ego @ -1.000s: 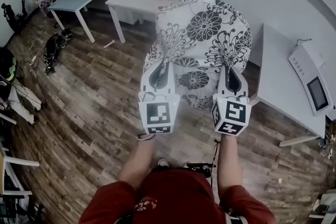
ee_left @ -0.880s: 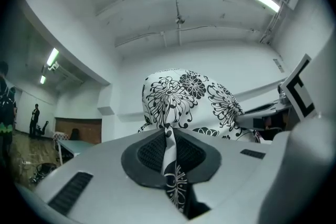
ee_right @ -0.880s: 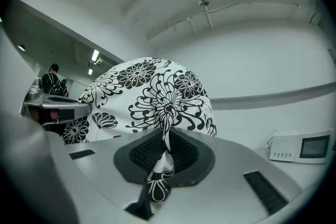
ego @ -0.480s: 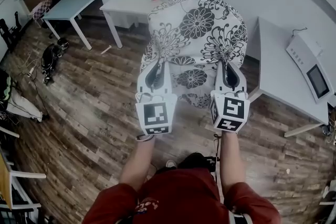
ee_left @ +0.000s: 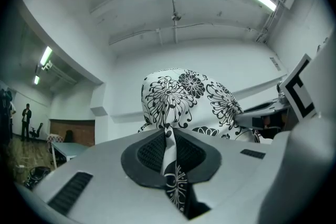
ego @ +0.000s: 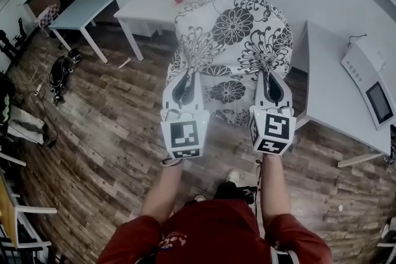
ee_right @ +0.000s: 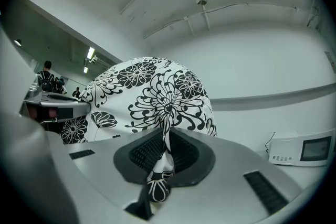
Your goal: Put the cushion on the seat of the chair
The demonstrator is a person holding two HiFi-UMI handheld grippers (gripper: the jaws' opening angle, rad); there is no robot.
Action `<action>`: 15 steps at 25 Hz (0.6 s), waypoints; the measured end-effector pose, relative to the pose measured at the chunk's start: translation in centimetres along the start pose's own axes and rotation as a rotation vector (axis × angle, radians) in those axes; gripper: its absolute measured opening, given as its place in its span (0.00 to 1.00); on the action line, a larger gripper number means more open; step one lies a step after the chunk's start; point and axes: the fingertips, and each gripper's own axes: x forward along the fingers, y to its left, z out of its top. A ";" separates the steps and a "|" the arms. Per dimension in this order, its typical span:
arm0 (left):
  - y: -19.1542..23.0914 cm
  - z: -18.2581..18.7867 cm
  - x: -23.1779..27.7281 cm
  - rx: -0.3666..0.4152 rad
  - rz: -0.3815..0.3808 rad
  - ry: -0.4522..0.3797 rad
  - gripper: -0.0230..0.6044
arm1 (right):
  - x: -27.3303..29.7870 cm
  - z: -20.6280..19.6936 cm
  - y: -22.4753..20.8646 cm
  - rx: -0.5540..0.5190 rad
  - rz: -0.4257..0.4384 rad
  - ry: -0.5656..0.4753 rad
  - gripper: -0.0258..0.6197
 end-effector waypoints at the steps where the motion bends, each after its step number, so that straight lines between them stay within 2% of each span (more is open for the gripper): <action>1: 0.0 0.0 0.1 -0.001 0.002 -0.004 0.11 | 0.1 0.0 -0.1 -0.001 0.000 -0.003 0.11; 15: -0.4 -0.7 0.6 -0.018 0.009 -0.060 0.11 | 0.3 0.1 -0.5 -0.031 -0.009 -0.048 0.11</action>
